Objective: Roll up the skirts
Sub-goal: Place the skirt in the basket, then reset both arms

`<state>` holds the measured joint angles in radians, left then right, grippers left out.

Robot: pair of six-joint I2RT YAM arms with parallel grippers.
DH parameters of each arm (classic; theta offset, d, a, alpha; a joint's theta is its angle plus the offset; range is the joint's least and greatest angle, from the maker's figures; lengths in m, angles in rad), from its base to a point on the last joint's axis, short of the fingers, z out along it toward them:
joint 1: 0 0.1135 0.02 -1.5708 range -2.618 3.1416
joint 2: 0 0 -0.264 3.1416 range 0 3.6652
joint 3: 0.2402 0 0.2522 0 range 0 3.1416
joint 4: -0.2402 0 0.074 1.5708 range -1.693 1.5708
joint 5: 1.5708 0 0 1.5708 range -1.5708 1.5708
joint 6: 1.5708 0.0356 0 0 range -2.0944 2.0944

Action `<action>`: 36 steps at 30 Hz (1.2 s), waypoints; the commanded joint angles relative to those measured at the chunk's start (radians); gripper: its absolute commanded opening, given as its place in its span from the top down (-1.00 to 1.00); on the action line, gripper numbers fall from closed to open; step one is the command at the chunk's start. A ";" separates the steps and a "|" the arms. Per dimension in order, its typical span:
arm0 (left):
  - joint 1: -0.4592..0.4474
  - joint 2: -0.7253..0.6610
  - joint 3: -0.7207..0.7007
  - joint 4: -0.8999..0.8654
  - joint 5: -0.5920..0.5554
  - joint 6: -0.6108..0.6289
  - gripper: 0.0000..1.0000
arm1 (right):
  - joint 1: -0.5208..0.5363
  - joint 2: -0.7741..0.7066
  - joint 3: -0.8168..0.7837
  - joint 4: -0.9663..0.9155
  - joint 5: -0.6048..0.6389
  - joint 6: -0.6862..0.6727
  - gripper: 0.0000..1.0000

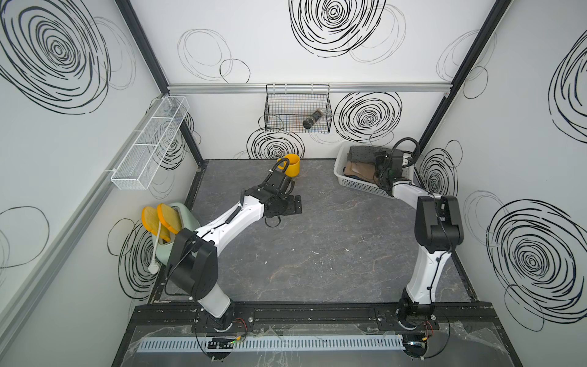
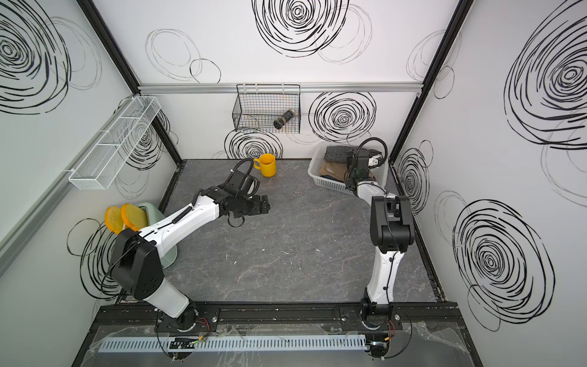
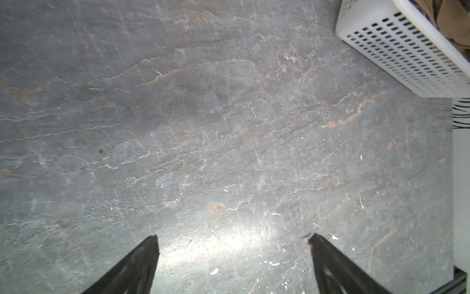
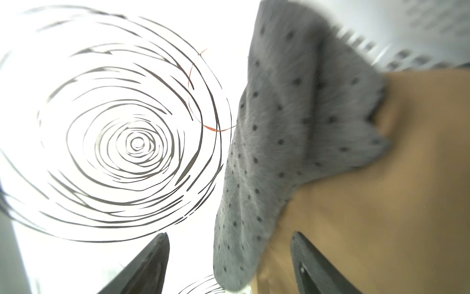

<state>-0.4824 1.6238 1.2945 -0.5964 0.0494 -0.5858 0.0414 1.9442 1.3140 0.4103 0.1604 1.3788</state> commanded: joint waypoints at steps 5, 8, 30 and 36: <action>-0.032 -0.171 -0.014 0.091 -0.296 0.004 -0.93 | -0.070 -0.384 -0.224 -0.086 -0.076 -0.328 -0.56; -0.049 -0.255 -0.025 0.160 -0.409 -0.006 -0.93 | -0.067 -0.586 -0.386 -0.063 -0.006 -0.539 -0.60; 0.411 -0.511 -1.015 1.393 -0.509 0.460 -0.93 | 0.008 -0.659 -1.012 0.368 -0.020 -1.225 -0.96; 0.476 -0.319 -1.052 1.631 -0.365 0.446 -0.93 | 0.082 -0.602 -1.037 0.545 0.098 -1.363 -0.96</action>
<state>-0.0296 1.2392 0.2691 0.7795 -0.4133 -0.1631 0.0963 1.3334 0.2928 0.7734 0.1963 0.1230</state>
